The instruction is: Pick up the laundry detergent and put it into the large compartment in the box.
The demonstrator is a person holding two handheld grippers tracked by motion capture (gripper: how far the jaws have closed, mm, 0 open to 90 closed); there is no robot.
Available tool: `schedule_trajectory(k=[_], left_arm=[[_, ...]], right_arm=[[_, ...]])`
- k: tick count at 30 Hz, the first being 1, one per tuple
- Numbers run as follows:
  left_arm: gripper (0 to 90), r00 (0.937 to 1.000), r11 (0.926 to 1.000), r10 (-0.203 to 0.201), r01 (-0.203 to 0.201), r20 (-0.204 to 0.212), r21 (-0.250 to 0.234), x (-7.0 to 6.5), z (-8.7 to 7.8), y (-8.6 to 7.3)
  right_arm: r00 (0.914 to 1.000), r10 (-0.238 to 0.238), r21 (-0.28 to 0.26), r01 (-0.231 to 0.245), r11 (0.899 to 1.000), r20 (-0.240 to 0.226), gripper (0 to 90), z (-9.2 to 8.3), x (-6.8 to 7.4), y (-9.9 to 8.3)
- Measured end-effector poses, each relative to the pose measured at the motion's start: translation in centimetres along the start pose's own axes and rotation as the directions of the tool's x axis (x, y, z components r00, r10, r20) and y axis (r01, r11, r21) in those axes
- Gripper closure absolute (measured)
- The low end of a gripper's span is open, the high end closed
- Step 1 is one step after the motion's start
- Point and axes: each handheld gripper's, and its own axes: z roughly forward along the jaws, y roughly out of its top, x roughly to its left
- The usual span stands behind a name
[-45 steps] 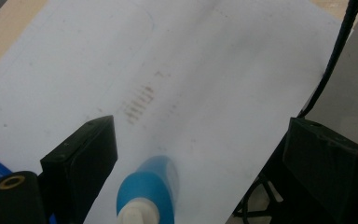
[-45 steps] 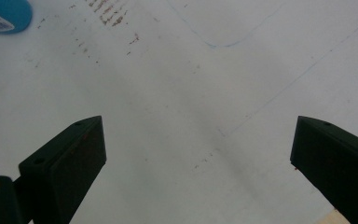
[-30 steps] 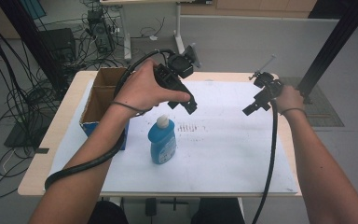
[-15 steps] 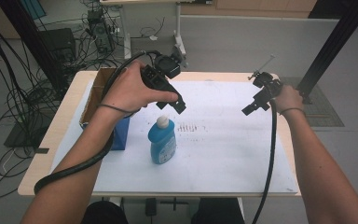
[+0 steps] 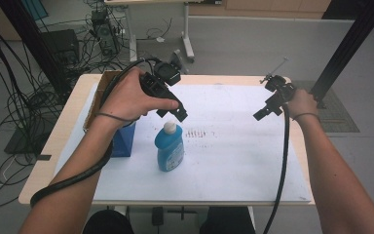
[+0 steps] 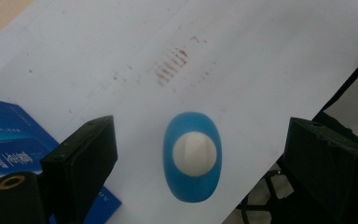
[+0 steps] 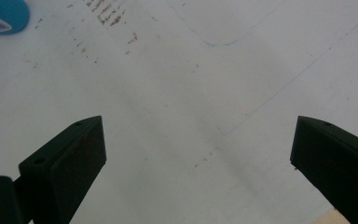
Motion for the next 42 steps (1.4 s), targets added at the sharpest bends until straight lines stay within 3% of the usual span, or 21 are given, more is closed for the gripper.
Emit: schedule_trajectory(k=[42], left_arm=[[10.2,0.9994,0.998,-0.027,0.025,0.022,0.058,0.5,3.3,-1.6]], right_arm=[[1.0,0.007,-0.001,-0.007,1.0,0.0,3.1,0.0,-0.1,-0.2]])
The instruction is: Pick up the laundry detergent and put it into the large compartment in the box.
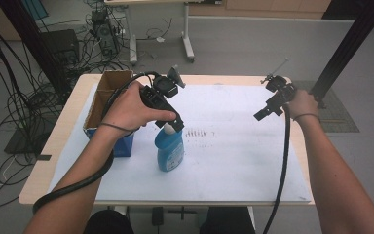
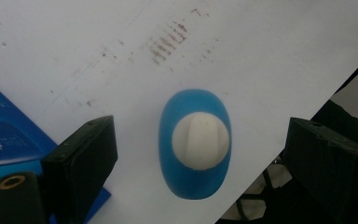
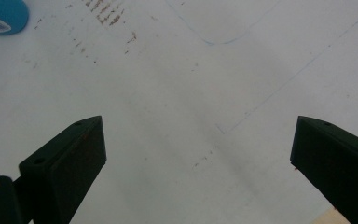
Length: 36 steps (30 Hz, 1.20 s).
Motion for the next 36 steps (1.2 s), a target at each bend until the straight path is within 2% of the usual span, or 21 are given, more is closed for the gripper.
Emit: schedule_trajectory(k=[20,22,31,36], left_arm=[[10.3,0.9994,0.9996,-0.022,0.022,0.025,0.015,0.2,2.6,-1.2],[10.3,0.9996,0.9995,-0.023,0.022,0.015,0.022,0.2,3.0,-1.2],[10.4,0.9995,0.9993,-0.026,0.025,0.019,0.027,0.1,4.0,-1.2],[10.5,0.9996,0.9991,-0.027,0.027,-0.002,0.034,0.1,4.5,-1.3]], right_arm=[[1.0,-0.009,0.008,0.009,1.0,-0.004,3.1,0.4,0.2,0.2],[1.0,-0.006,0.007,0.006,1.0,-0.006,3.1,0.5,0.3,0.2],[0.9999,-0.013,0.012,0.013,1.0,-0.006,3.1,0.7,0.4,0.2],[0.9999,-0.01,0.007,0.01,1.0,-0.006,3.1,0.6,0.4,0.2]])
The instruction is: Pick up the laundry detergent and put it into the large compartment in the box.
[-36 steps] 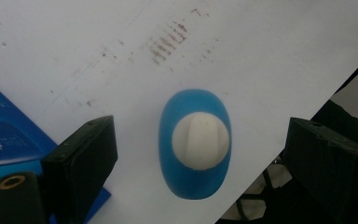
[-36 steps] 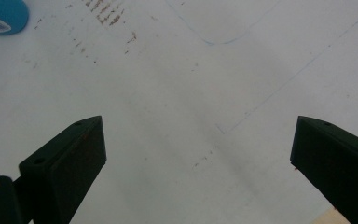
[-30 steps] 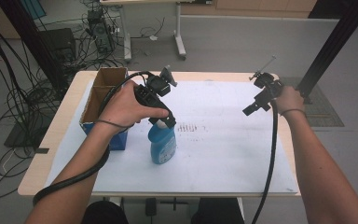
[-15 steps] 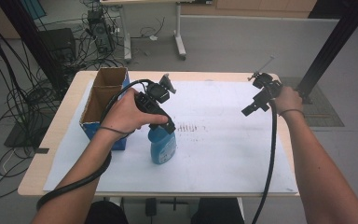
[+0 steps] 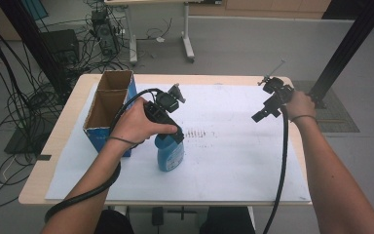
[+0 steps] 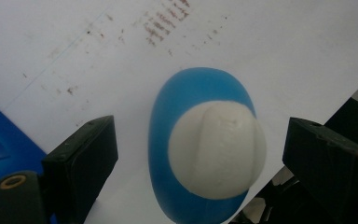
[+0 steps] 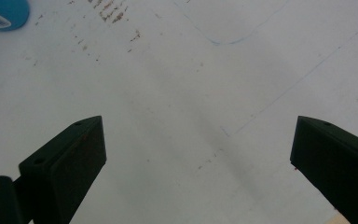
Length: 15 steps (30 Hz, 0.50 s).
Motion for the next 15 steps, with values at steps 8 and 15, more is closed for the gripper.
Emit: schedule_trajectory(k=[8,15], left_arm=[[10.7,1.0,1.0,-0.006,0.006,-0.002,0.0,0.1,0.9,-0.2],[10.7,1.0,1.0,-0.005,0.005,-0.003,0.004,0.2,1.2,-0.2]], right_arm=[[1.0,0.006,-0.001,-0.006,1.0,-0.002,3.2,0.0,0.0,-0.2],[1.0,0.004,-0.001,-0.004,1.0,-0.002,3.2,0.1,0.0,-0.2]])
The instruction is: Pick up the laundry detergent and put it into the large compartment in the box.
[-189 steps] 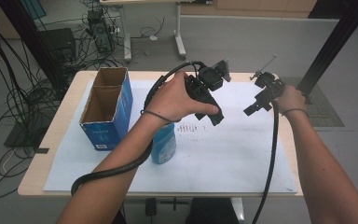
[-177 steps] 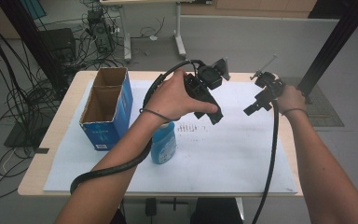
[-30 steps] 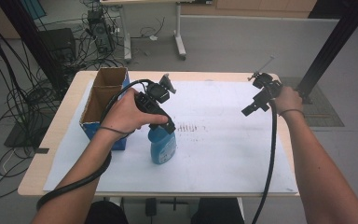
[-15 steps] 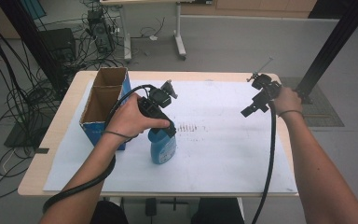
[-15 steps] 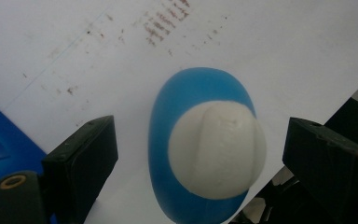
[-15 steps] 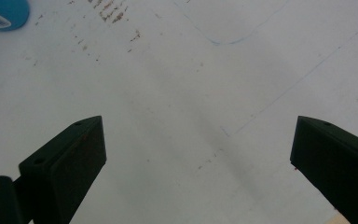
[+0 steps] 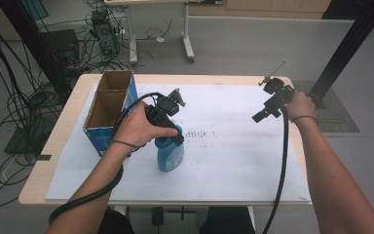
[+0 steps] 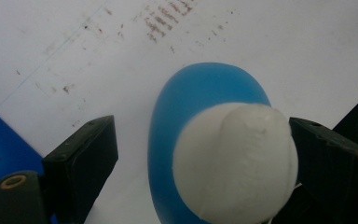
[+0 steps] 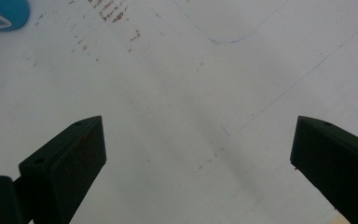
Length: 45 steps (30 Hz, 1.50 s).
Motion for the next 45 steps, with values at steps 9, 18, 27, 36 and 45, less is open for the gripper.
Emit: schedule_trajectory(k=[9,18,27,36,45], left_arm=[[10.7,1.0,1.0,-0.003,0.003,-0.001,0.001,0.11,0.01,-0.15],[10.6,1.0,1.0,0.0,0.0,-0.001,-0.003,-0.05,-0.25,-0.08],[10.6,1.0,1.0,0.0,0.0,-0.005,-0.003,-0.01,-0.38,-0.19],[10.6,1.0,1.0,0.0,0.0,-0.001,-0.005,-0.01,-0.36,-0.2],[10.7,1.0,0.9999,-0.005,0.005,-0.002,-0.009,0.03,-0.38,-0.24]], right_arm=[[1.0,-0.005,0.002,0.005,1.0,0.007,3.1,-0.06,-0.05,-0.01],[1.0,0.0,-0.002,0.0,1.0,0.002,3.2,-0.04,-0.01,-0.04],[1.0,0.002,-0.002,-0.002,1.0,0.008,3.1,-0.2,0.04,-0.08],[1.0,0.003,-0.001,-0.003,1.0,0.006,3.2,-0.17,0.03,-0.07],[1.0,0.002,0.001,-0.002,1.0,0.007,3.2,-0.18,-0.13,-0.16]])
